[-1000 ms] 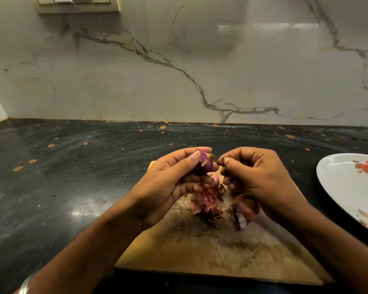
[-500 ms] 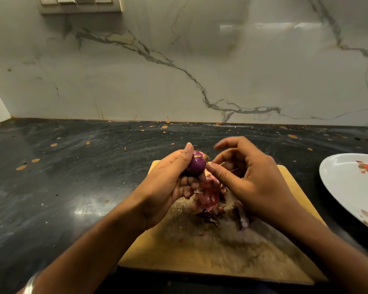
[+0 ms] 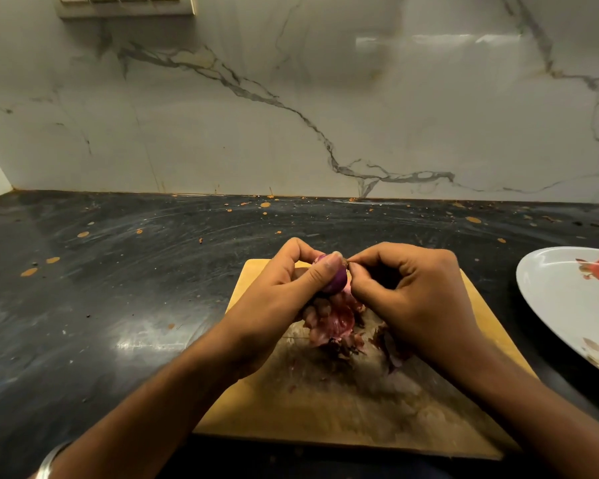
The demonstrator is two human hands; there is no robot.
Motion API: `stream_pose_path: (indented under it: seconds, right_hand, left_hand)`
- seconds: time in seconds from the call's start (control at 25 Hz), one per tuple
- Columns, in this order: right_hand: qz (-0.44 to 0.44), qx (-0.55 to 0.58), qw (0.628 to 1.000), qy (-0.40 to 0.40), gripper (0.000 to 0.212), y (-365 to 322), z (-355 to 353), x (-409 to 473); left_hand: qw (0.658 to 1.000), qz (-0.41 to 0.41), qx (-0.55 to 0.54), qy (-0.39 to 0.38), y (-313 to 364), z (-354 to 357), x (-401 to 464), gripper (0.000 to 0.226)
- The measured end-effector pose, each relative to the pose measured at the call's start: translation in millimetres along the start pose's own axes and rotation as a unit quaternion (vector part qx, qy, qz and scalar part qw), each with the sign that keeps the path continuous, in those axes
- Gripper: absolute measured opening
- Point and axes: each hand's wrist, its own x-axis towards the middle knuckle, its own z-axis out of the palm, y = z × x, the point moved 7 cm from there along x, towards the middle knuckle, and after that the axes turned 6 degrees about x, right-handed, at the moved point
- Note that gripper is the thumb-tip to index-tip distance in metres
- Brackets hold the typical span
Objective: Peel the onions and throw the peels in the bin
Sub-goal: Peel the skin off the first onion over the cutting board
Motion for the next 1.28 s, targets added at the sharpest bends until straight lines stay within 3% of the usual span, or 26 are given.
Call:
stream_pose_path:
  seconds: [0.28, 0.56, 0.76, 0.88, 0.96, 1.04, 1.16, 1.28]
  right_hand:
    - [0.043, 0.029, 0.999, 0.005, 0.011, 5.3, 0.1, 0.8]
    - [0.121, 0.089, 0.988, -0.042, 0.015, 14.3, 5.9, 0.7]
    - [0.148, 0.156, 0.975, -0.048, 0.021, 14.6, 5.1, 1.4]
    - [0.098, 0.042, 0.989, -0.106, 0.041, 8.3, 12.8, -2.1]
    - [0.079, -0.011, 0.991, -0.111, 0.032, 8.6, 14.7, -1.2]
    - [0.095, 0.023, 0.992, -0.082, 0.012, 13.6, 10.4, 0.7]
    - [0.110, 0.077, 0.990, -0.041, 0.022, 20.1, 4.1, 0.8]
    - [0.086, 0.064, 0.994, -0.025, 0.011, 16.4, 3.7, -0.2]
  left_hand:
    - [0.998, -0.031, -0.043, -0.018, -4.9, 2.0, 2.0, 0.046]
    - [0.999, 0.043, -0.023, -0.018, 6.5, 0.4, 0.3, 0.033]
    - [0.998, 0.015, -0.049, 0.042, 2.3, -14.2, 3.8, 0.028]
    - [0.996, 0.008, -0.071, 0.045, -1.0, -14.7, 5.5, 0.030]
    - [0.995, 0.010, -0.084, 0.044, -0.7, -13.3, 6.1, 0.030]
    - [0.995, 0.014, -0.085, 0.043, 1.1, -13.1, 5.6, 0.036]
    - [0.997, 0.012, -0.069, 0.027, 0.8, -10.5, 4.3, 0.049]
    - [0.999, 0.005, -0.046, 0.023, -0.2, -9.2, 3.8, 0.046]
